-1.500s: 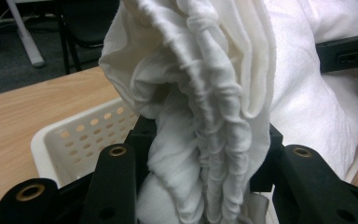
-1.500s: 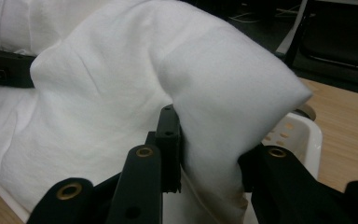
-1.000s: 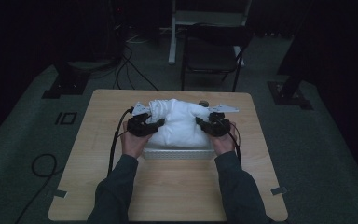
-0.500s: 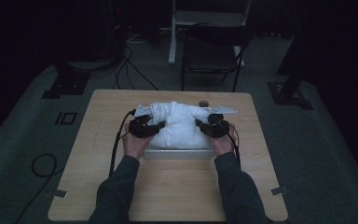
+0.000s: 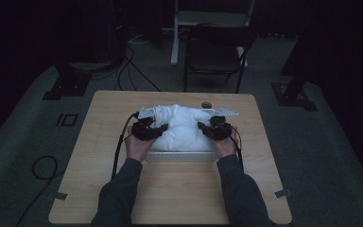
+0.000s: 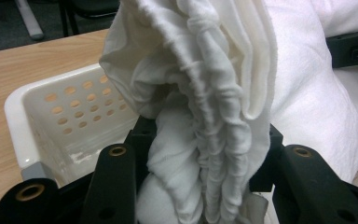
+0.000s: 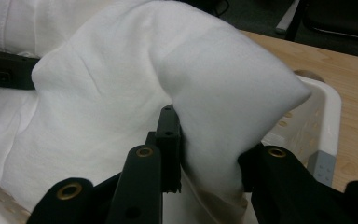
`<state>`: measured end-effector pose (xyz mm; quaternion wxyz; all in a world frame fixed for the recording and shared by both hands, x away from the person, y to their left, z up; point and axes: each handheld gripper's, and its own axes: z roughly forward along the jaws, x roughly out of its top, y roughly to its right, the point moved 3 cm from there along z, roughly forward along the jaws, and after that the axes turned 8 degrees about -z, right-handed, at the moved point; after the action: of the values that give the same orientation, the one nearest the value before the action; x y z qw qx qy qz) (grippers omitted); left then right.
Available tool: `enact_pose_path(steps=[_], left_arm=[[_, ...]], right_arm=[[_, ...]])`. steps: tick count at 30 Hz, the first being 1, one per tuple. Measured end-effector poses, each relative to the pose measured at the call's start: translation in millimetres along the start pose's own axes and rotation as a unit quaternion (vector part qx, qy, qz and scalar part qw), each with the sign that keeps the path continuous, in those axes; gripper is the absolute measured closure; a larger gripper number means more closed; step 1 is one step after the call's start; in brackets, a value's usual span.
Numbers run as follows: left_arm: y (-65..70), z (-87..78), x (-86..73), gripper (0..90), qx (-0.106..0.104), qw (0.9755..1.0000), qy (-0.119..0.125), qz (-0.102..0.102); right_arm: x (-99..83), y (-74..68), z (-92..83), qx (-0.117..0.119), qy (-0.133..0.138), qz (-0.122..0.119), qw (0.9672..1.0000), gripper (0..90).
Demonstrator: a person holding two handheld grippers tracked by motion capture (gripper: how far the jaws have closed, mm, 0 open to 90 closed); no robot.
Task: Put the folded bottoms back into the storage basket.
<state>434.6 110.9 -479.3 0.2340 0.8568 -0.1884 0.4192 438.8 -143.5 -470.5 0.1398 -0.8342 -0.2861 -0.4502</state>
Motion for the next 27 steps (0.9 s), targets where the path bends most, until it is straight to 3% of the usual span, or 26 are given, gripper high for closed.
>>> enact_pose_path(steps=[27], left_arm=[[-2.5,4.5,-9.6,56.4,0.001,0.9999,-0.012,-0.003]], right_arm=[[-9.4,-1.3,6.7,0.005,-0.013,0.005,0.9999,71.6]])
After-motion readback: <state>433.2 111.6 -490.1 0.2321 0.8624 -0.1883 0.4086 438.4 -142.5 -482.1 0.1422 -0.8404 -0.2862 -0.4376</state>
